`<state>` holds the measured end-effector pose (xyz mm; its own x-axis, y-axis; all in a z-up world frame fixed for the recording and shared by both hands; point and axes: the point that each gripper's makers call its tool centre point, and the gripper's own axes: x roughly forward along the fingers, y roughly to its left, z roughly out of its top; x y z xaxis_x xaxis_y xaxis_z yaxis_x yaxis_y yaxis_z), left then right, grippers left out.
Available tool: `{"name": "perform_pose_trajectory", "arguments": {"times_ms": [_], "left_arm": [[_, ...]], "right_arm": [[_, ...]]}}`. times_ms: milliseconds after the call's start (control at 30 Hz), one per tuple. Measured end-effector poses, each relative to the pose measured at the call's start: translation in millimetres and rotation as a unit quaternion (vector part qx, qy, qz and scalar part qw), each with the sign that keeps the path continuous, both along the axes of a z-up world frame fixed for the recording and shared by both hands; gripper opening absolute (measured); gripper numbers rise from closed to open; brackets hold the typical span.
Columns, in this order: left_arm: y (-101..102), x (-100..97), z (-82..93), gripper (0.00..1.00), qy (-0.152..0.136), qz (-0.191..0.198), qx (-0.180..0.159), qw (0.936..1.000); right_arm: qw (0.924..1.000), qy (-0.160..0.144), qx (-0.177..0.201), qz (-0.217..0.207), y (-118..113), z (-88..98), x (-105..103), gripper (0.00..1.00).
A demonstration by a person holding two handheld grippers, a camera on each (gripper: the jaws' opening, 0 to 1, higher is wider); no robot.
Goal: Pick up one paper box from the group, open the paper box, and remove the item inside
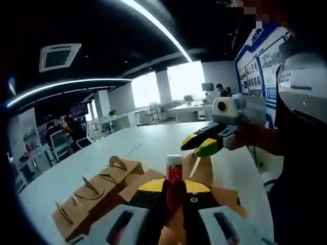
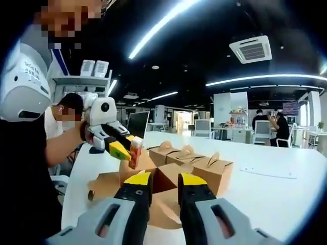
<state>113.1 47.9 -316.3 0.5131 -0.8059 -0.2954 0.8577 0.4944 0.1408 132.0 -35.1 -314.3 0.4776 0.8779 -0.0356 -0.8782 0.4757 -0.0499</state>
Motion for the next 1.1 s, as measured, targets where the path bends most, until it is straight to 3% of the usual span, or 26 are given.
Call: {"name": "perform_pose_trajectory", "arguments": {"times_ms": [67,133,367,700,800,933,1100], "left_arm": [[5,0.8,1.7,0.14,-0.001,0.016,-0.018,0.9997],[12,-0.5,-1.3,0.14,0.026,0.037,-0.035,0.9984],[27,-12.4,10.6,0.14,0.006,0.054,-0.072,0.9959],[36,-15.7,8.0,0.14,-0.001,0.071,-0.095,0.9930],[45,-15.9,16.6,0.14,0.009,0.081,-0.135,0.9875],[66,-19.7,33.9,0.14,-0.024,0.105,-0.159,0.9814],[72,-24.1,33.4,0.14,-0.025,0.115,-0.162,0.9797]], "right_arm": [[1.0000,0.002,-0.002,-0.001,3,-0.4,-1,0.21],[1.0000,0.004,-0.002,0.002,6,-1.6,-3,0.21],[0.9998,0.013,-0.013,-0.001,12,-7.4,0,0.21],[0.9997,0.010,-0.019,0.004,22,-1.7,-1,0.21],[0.9998,0.009,-0.015,0.002,24,2.2,-2,0.21],[0.9995,-0.002,-0.030,-0.004,25,0.2,-1,0.21],[0.9998,0.010,-0.016,-0.004,28,0.6,2,0.21]]}}
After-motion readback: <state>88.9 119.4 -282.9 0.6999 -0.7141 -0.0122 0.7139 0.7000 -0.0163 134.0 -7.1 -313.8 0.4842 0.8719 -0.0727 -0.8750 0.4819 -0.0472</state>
